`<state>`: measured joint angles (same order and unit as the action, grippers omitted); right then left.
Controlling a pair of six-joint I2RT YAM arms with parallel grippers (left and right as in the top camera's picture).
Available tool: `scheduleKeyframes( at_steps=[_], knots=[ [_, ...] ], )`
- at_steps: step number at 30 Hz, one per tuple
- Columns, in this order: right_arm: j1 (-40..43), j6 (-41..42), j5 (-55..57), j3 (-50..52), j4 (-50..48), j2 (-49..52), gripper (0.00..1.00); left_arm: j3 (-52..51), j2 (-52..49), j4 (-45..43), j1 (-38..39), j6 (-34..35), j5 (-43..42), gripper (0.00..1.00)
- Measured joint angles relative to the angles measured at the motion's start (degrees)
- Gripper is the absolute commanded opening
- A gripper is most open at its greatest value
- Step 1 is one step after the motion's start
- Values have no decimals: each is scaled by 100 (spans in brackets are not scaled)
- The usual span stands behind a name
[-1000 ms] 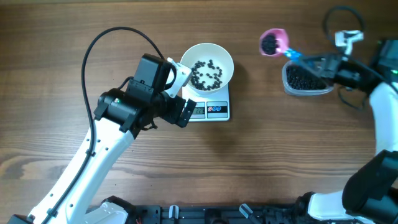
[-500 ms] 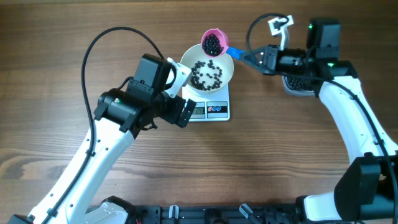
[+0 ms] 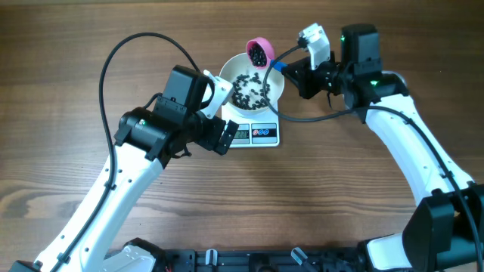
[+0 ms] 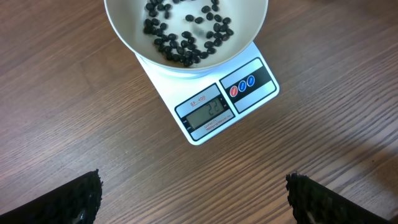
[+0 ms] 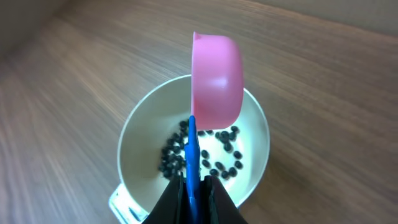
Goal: Scoop item into bowl and weigh 150g on scale
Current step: 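Tilt the scoop over the white bowl to pour beans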
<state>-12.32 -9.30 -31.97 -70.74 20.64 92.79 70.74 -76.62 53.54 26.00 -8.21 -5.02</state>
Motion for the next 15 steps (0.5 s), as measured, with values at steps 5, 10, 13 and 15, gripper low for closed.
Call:
scheduleKeyframes(
  at_steps=[5, 10, 13, 15],
  knots=[
    [-37, -319, 175, 0, 66, 0, 4, 0, 0, 0, 0, 0, 0, 100],
    [-151, -909, 424, 0, 315, 0, 4, 0, 0, 0, 0, -2, 0, 100],
    [-190, -1110, 555, 0, 315, 0, 4, 0, 0, 0, 0, -2, 0, 100],
    [-190, -1270, 612, 0, 319, 0, 4, 0, 0, 0, 0, -2, 0, 100]
  ],
)
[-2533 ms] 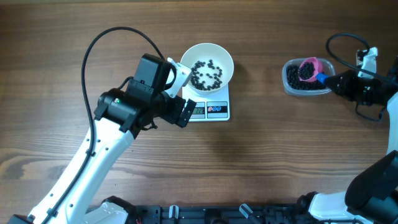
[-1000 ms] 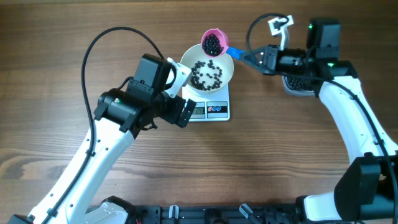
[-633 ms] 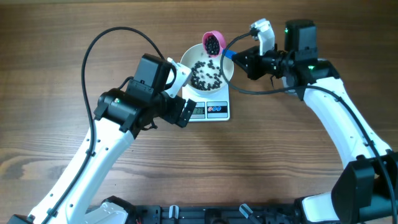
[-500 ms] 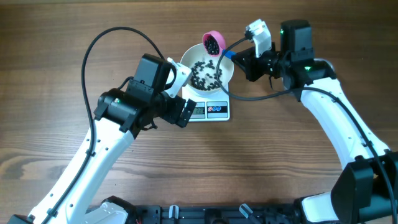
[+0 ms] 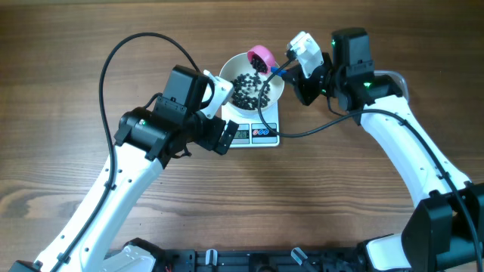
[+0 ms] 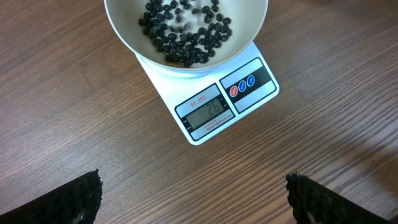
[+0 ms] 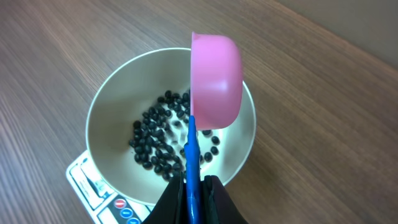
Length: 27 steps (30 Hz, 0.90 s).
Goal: Scoop item into bowl and weigh 150g on scale
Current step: 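Tilt the scoop over the white bowl to pour beans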
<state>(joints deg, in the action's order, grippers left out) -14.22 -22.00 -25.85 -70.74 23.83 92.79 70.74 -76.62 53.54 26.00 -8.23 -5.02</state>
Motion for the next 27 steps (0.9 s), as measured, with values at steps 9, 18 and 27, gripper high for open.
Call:
scheduleKeyframes(
  at_steps=[9, 18, 27],
  knots=[
    [-125, -385, 48, 2, -339, 0, 4, 0, 0, 0, 0, 0, 0, 100],
    [-125, -981, 302, 2, 68, 0, 5, 0, 0, 0, 0, 0, 0, 100],
    [-125, -688, 103, 7, -7, -83, 4, 0, 0, -2, 0, 0, 0, 100]
  ],
)
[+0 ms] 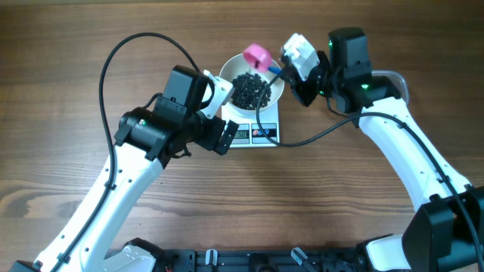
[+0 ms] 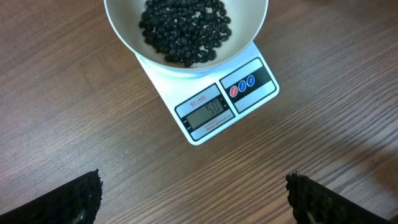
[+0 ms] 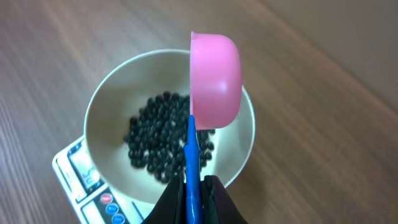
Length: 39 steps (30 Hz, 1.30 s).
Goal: Scoop item into bowl and weigh 150g on scale
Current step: 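Tilt the scoop over the white bowl to pour beans, then return the scoop to the bean tub and scoop beans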
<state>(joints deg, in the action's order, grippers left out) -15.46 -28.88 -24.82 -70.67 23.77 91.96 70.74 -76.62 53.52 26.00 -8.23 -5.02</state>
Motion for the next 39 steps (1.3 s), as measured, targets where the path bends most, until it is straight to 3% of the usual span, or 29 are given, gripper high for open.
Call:
scheduleKeyframes(
  at_steps=[3, 7, 15, 21, 25, 30, 39],
  knots=[
    [-4, 92, -133, 7, -205, 0, 4, 0, 0, 2, 0, 2, 0, 100],
    [-4, 1064, -481, 9, -1012, -26, 4, -4, 0, 2, 0, 2, 0, 100],
    [114, 2315, -632, 11, -1373, -52, 4, -4, 0, 0, 0, 2, 0, 100],
    [1185, 2894, -599, 9, -1349, -553, 4, -4, 0, 2, 0, 0, 0, 100],
    [2468, 2977, -461, -2, -208, -1058, 4, -4, 0, 2, 0, 0, 0, 100],
    [3254, 2820, 168, -13, 1075, -1086, 4, -7, 0, 0, 0, 0, 0, 100],
    [3438, 791, 1309, -2, 2146, -905, 4, -9, 0, 2, 0, 2, 0, 100]
  ],
)
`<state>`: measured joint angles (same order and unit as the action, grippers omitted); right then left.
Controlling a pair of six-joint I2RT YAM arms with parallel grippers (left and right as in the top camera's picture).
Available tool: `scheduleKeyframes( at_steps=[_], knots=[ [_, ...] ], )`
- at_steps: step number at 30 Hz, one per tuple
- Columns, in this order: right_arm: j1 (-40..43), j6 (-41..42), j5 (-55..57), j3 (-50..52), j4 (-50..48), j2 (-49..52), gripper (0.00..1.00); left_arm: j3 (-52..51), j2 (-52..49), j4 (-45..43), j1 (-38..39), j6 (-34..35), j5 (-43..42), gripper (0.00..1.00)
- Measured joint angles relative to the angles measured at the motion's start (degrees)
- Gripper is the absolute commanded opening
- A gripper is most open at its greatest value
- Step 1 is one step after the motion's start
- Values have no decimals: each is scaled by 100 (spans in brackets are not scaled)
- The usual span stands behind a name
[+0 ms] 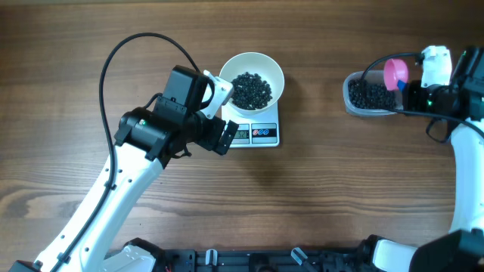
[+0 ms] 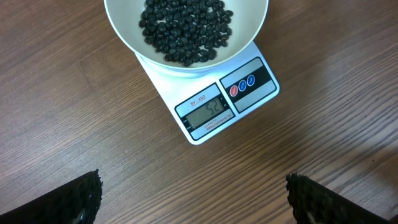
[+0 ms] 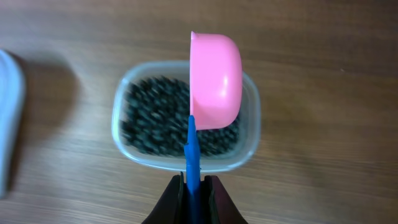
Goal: Scoop item into bowl and weigh 150g on scale
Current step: 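Return the scoop to the bean tub and scoop beans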
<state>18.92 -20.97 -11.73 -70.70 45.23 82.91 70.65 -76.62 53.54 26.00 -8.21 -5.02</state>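
Observation:
A white bowl (image 1: 275, 75) of black beans (image 1: 250, 89) rests on a white scale (image 1: 255, 134) whose display (image 2: 208, 112) shows digits. My right gripper (image 3: 193, 186) is shut on the blue handle of a pink scoop (image 3: 214, 79), held above a clear tub (image 3: 249, 146) of black beans (image 3: 149, 115) at the right of the table. The scoop (image 1: 395, 72) hangs over the tub (image 1: 350, 94) in the overhead view. My left gripper (image 2: 194, 196) stands open over bare table just in front of the scale, nothing between its fingers.
A black cable (image 1: 144, 41) loops behind my left arm. A pale rounded edge (image 3: 9, 118) shows at the left of the right wrist view. The wooden table (image 1: 340, 196) stretches around the scale and tub.
My right gripper has moved with the pink scoop from above the bowl to above the bean tub at the right. The scale reading has changed slightly. The left arm has not moved.
The scoop was first held with beans at the bowl's far rim, the bowl thinly filled. Then it was tipped over the bowl, and the bean pile and scale reading grew. Now the scoop is over the tub.

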Motion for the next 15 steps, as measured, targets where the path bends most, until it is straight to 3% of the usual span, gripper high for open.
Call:
scheduleKeyframes(
  at_steps=[6, 15],
  knots=[
    [0, -264, 671, 0, 33, 588, 4, 0, 0, 0, 0, -2, 0, 100],
    [-85, -273, 286, 0, 98, 704, 4, 0, 0, 0, 0, -2, 0, 100]
  ],
)
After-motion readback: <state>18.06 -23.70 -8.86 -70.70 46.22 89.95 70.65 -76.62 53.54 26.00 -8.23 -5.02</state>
